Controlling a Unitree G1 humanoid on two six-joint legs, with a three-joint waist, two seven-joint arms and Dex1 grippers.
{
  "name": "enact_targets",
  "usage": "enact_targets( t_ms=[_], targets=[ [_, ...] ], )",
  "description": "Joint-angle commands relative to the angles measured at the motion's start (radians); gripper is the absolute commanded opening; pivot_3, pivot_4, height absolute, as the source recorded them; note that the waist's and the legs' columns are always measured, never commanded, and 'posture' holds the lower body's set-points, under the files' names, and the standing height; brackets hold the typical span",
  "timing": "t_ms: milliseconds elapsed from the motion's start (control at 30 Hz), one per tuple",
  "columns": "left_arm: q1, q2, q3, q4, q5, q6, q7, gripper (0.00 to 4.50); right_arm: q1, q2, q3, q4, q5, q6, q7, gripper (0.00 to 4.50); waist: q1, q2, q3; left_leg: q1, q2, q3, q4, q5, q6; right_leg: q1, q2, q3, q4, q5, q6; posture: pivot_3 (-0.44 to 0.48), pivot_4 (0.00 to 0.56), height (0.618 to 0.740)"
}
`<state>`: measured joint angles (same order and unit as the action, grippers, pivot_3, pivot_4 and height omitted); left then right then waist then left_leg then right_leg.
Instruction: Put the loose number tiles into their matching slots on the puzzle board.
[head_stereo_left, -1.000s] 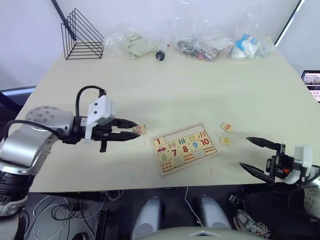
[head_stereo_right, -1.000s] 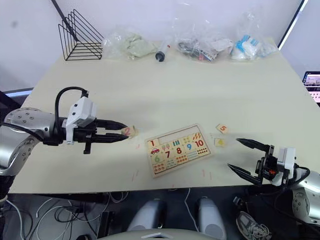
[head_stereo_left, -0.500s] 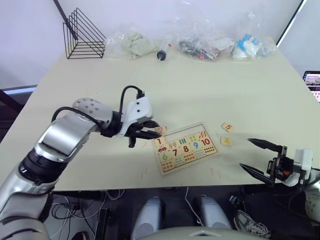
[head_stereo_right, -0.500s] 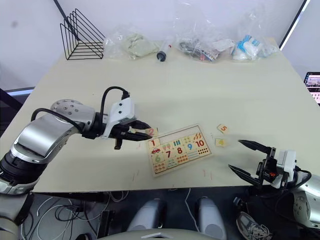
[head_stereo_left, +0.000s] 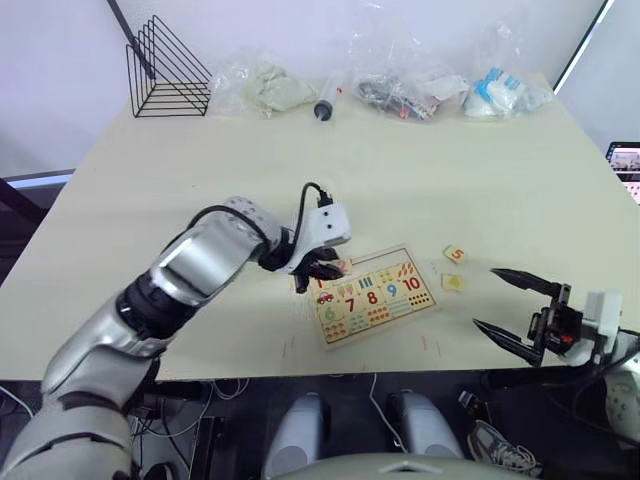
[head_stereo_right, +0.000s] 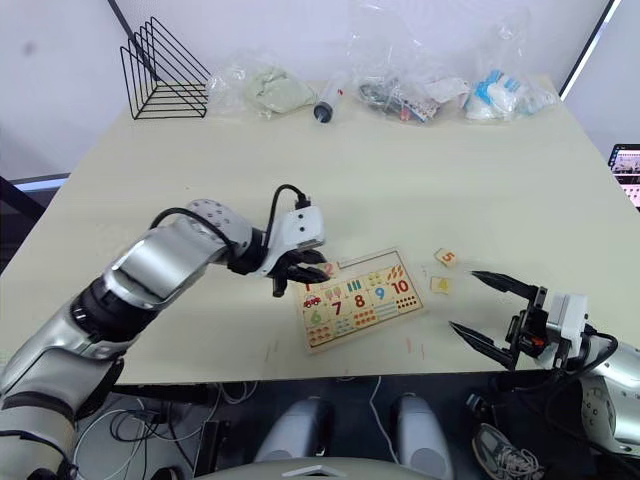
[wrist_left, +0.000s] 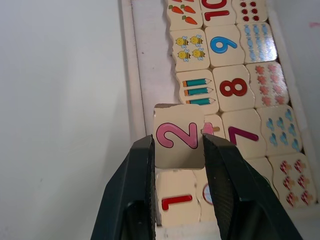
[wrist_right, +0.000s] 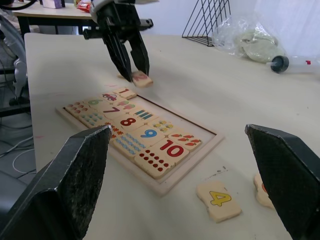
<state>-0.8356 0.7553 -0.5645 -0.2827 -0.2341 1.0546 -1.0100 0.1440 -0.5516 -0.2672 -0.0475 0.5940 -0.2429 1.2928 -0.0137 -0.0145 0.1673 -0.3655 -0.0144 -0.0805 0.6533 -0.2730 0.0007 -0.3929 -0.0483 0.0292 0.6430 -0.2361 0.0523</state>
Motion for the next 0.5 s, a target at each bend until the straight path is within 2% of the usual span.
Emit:
enact_targets(
  t_ms=[33,500],
  targets=[
    [-0.042,-0.019,-0.024,0.017,0.019,0.036,0.004,0.9,-0.01,-0.005,-0.001,-0.035,0.011,0.004,-0.013,4.5,-0.001,0.0,0.0,0.0,0.0,0.0,0.0,0.0,0.0,0.0,0.0,0.0,0.0,0.0,0.0,0.0,0.15,0.74],
    [-0.059,-0.032,-0.061,0.046,0.034,0.076,0.002,0.9,-0.016,-0.007,0.009,-0.057,0.006,0.015,-0.04,4.5,0.0,0.0,0.0,0.0,0.0,0.0,0.0,0.0,0.0,0.0,0.0,0.0,0.0,0.0,0.0,0.0,0.15,0.74]
  ],
)
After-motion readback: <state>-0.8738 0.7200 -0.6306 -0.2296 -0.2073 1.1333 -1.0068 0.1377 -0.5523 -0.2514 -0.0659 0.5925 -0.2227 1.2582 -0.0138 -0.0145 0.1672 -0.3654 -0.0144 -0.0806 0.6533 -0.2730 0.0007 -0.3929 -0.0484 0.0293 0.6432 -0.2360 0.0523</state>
